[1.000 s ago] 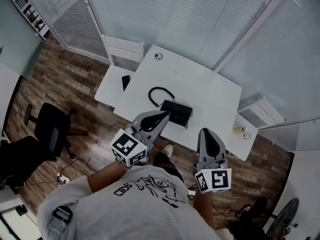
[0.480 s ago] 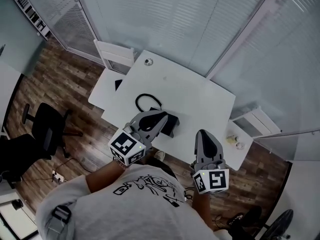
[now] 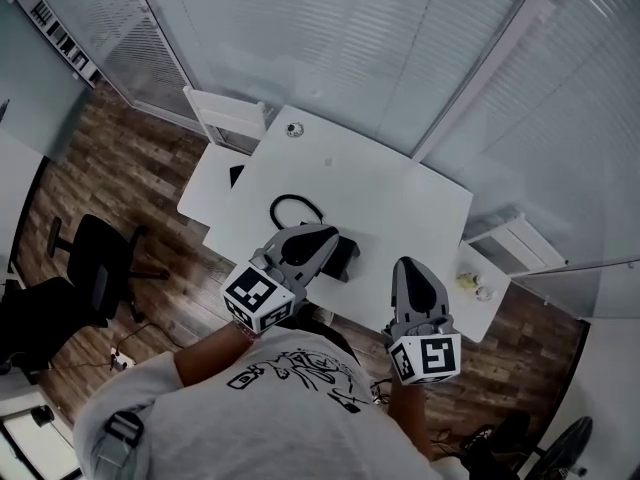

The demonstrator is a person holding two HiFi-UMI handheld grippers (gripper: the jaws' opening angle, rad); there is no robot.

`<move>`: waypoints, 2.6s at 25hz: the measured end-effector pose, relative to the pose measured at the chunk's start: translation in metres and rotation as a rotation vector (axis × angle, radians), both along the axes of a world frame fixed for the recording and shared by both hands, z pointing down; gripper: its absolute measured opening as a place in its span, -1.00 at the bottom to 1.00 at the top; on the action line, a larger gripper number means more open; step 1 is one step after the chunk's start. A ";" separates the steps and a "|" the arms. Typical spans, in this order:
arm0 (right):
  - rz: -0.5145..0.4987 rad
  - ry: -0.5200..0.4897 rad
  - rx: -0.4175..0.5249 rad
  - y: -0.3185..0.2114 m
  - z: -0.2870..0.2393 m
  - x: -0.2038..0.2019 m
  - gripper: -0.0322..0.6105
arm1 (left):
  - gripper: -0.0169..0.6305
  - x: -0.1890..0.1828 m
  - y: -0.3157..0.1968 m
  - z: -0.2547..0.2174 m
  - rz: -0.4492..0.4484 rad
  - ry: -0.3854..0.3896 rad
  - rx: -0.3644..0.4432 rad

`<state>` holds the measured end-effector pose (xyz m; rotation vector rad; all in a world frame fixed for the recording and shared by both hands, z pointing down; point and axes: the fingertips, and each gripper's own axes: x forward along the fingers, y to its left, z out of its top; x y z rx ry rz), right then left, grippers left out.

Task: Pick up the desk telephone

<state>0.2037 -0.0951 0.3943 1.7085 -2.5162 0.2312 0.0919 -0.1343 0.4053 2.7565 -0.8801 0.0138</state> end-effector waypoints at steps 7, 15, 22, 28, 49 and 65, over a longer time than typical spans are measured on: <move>-0.003 0.008 0.017 -0.027 -0.009 -0.032 -0.88 | -0.93 -0.029 -0.030 -0.006 0.007 0.005 0.006; 0.026 0.040 0.002 -0.044 -0.005 -0.048 -0.88 | -0.93 -0.057 -0.050 0.001 0.007 0.012 -0.002; 0.033 0.057 -0.086 -0.051 0.034 -0.051 -0.87 | -0.92 -0.067 -0.063 0.050 0.021 -0.073 -0.070; 0.055 0.042 -0.192 -0.054 0.087 -0.045 -0.87 | -0.84 -0.070 -0.068 0.124 0.061 -0.147 -0.211; 0.051 -0.047 -0.664 -0.032 0.311 -0.044 -0.29 | -0.20 -0.095 -0.041 0.372 0.092 -0.213 -0.826; 0.027 -0.169 -0.811 -0.017 0.370 -0.069 -0.26 | -0.17 -0.083 -0.019 0.418 0.161 -0.150 -0.982</move>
